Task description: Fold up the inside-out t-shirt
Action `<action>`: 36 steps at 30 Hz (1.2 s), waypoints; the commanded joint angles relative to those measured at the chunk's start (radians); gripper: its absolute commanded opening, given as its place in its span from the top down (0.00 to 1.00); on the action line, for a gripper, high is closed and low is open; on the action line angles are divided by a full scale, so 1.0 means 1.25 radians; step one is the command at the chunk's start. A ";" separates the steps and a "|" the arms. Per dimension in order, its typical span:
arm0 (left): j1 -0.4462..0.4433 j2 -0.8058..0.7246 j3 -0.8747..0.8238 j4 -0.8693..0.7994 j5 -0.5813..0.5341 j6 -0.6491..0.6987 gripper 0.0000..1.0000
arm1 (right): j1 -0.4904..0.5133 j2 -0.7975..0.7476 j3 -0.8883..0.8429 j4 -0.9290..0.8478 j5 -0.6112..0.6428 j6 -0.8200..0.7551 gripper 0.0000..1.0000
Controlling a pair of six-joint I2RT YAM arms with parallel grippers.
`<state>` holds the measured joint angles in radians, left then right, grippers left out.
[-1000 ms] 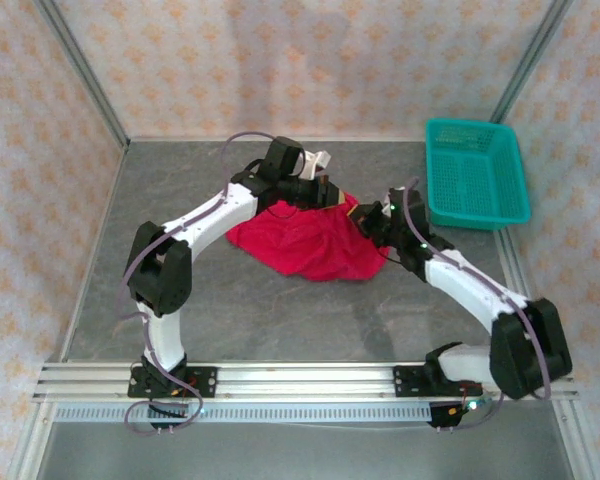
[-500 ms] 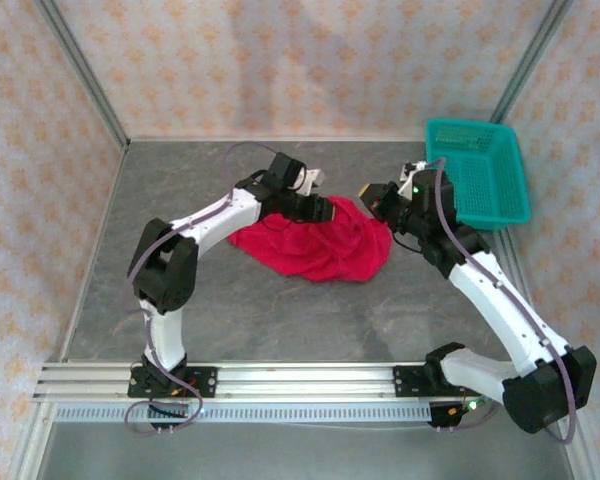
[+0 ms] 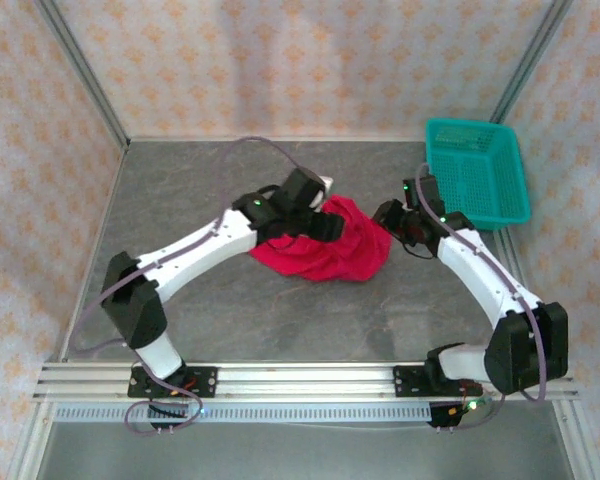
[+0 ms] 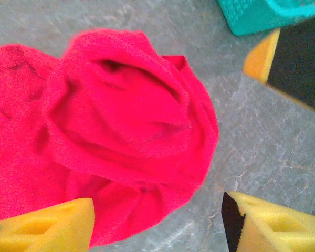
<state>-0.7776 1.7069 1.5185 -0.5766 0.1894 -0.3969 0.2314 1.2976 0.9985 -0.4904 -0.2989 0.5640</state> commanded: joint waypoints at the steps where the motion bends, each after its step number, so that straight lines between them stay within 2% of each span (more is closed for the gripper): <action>1: -0.033 0.070 0.028 -0.029 -0.156 -0.124 0.33 | -0.042 -0.031 -0.017 -0.042 0.019 -0.017 0.50; 7: -0.076 0.157 0.096 -0.015 -0.301 -0.266 0.30 | -0.059 -0.054 -0.044 -0.033 -0.009 -0.019 0.50; 12: -0.083 0.191 0.113 0.005 -0.309 -0.337 0.23 | -0.059 -0.051 -0.060 -0.021 -0.029 -0.022 0.49; 15: -0.085 0.173 0.086 0.049 -0.300 -0.371 0.14 | -0.059 -0.047 -0.068 -0.011 -0.036 -0.024 0.49; 16: -0.085 0.167 0.076 0.061 -0.305 -0.384 0.01 | -0.060 -0.044 -0.070 -0.010 -0.041 -0.024 0.49; 23: -0.087 0.174 0.071 0.080 -0.317 -0.426 0.00 | -0.059 -0.031 -0.076 0.011 -0.068 -0.019 0.49; 24: -0.087 0.181 0.076 0.080 -0.315 -0.426 0.02 | -0.059 -0.031 -0.076 0.011 -0.068 -0.019 0.49; 26: -0.086 0.194 0.081 0.082 -0.310 -0.419 0.15 | -0.060 -0.031 -0.077 0.015 -0.071 -0.017 0.49; 29: -0.080 0.208 0.086 0.094 -0.290 -0.408 0.46 | -0.059 -0.031 -0.078 0.022 -0.080 -0.009 0.50; 30: -0.076 0.210 0.089 0.092 -0.286 -0.408 0.52 | -0.059 -0.032 -0.079 0.026 -0.086 -0.006 0.50; 32: -0.073 0.215 0.099 0.075 -0.288 -0.403 0.59 | -0.059 -0.034 -0.081 0.031 -0.098 0.000 0.50; 36: -0.063 0.219 0.120 0.046 -0.284 -0.396 0.85 | -0.059 -0.043 -0.089 0.047 -0.112 0.014 0.51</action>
<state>-0.8703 1.9720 1.6291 -0.4835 -0.1539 -0.8959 0.1600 1.2537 0.9047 -0.4633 -0.4202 0.5629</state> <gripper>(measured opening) 0.174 0.494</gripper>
